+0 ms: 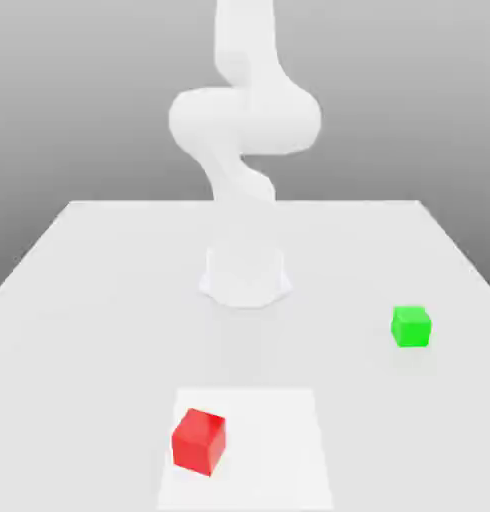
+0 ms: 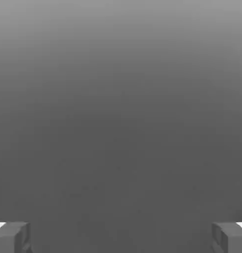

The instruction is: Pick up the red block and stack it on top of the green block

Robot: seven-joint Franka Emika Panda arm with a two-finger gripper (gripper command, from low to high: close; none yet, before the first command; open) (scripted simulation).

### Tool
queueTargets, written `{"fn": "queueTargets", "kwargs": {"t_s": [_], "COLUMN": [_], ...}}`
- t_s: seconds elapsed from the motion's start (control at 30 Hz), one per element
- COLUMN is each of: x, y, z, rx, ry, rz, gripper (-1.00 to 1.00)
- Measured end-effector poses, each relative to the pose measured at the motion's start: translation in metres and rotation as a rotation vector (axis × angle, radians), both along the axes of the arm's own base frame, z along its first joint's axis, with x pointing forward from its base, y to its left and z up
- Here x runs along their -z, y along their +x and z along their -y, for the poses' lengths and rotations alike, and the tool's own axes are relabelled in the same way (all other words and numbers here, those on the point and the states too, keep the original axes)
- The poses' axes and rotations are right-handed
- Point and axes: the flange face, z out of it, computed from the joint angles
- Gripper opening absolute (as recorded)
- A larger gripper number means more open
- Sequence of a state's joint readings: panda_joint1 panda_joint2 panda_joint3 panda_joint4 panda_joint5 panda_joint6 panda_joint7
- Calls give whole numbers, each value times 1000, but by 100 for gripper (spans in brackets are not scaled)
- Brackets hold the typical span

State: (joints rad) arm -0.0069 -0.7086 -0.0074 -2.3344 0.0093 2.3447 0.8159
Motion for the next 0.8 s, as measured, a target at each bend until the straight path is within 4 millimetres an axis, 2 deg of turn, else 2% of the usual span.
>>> {"fn": "queueTargets", "kwargs": {"t_s": [0.17,0.27,0.37,0.53,0.7,0.8], "x": [102,165,229,334,433,474], "y": [54,73,83,80,52,45], "z": [13,20,27,38,49,50], "rx": [57,95,135,208,291,305], "ry": [46,68,85,105,114,113], "rz": [-166,-262,-358,-517,-674,-708], "gripper": [0,0,0,0,0,0]}}
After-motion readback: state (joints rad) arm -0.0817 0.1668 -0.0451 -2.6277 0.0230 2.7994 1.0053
